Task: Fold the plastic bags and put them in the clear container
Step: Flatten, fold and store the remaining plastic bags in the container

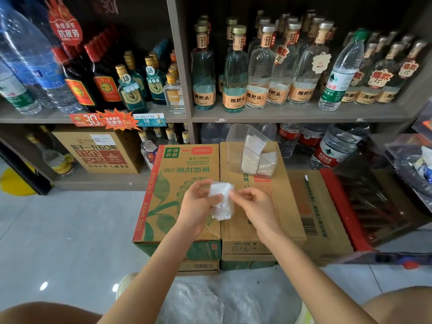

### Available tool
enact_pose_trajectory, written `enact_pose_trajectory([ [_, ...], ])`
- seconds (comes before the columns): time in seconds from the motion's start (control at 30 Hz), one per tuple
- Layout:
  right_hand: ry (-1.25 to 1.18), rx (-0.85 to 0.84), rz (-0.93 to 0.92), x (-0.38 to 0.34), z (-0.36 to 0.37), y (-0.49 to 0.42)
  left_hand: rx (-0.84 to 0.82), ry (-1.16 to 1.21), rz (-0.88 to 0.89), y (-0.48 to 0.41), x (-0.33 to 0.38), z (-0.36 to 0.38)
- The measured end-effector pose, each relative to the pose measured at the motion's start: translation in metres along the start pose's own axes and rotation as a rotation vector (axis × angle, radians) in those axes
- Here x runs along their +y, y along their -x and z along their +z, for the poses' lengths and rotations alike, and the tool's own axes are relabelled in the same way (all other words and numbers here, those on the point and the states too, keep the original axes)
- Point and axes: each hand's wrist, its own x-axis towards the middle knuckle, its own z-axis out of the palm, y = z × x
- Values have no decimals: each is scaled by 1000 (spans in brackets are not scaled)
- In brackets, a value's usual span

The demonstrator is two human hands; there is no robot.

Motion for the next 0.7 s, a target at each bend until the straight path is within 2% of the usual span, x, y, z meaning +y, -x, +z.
enact_pose_trajectory([
  [0.13,-8,-41,39,-2,3,-7,-83,-87,36,2,-1,0],
  [0.37,-224,45,106,-3,-4,-17,-90,-293,68,0,-10,8],
  [0.5,-309,92,148,-5,-25,-30,-122,-314,135,-10,2,17],
  [0.57,-342,121,188,-6,-45,-41,-91,-288,168,-20,12,21],
  [0.7,-429,201,222,-14,-80,-75,74,-295,270,-53,26,36],
])
